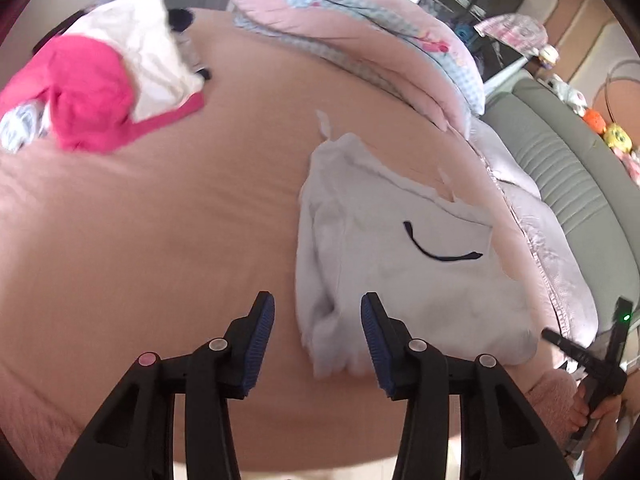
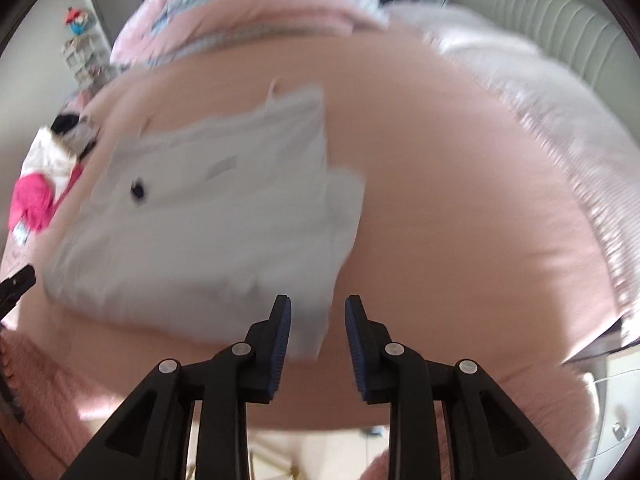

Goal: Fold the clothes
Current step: 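Grasp the folded shirt edge with the left gripper while the right gripper releases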

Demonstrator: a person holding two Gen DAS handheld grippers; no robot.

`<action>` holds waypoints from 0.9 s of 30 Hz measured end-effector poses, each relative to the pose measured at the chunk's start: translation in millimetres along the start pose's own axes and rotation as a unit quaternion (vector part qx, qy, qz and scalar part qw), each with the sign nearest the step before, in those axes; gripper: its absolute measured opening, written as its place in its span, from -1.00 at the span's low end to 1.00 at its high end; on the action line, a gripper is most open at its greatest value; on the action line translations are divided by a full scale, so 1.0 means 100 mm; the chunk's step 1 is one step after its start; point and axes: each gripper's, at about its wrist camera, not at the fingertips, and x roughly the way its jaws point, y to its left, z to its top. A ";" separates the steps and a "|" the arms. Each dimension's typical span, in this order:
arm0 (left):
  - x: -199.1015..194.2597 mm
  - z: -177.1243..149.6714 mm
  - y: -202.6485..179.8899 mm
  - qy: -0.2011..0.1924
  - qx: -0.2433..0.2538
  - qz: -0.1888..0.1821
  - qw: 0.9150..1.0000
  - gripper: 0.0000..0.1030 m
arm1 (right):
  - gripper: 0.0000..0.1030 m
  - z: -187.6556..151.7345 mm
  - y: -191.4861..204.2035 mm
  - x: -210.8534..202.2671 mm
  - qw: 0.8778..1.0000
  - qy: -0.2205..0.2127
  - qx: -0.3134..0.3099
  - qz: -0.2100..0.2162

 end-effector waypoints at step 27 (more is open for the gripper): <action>0.55 0.51 -0.22 0.088 0.030 0.021 0.995 -0.75 | 0.06 0.44 0.51 0.50 0.996 0.021 -0.066 0.054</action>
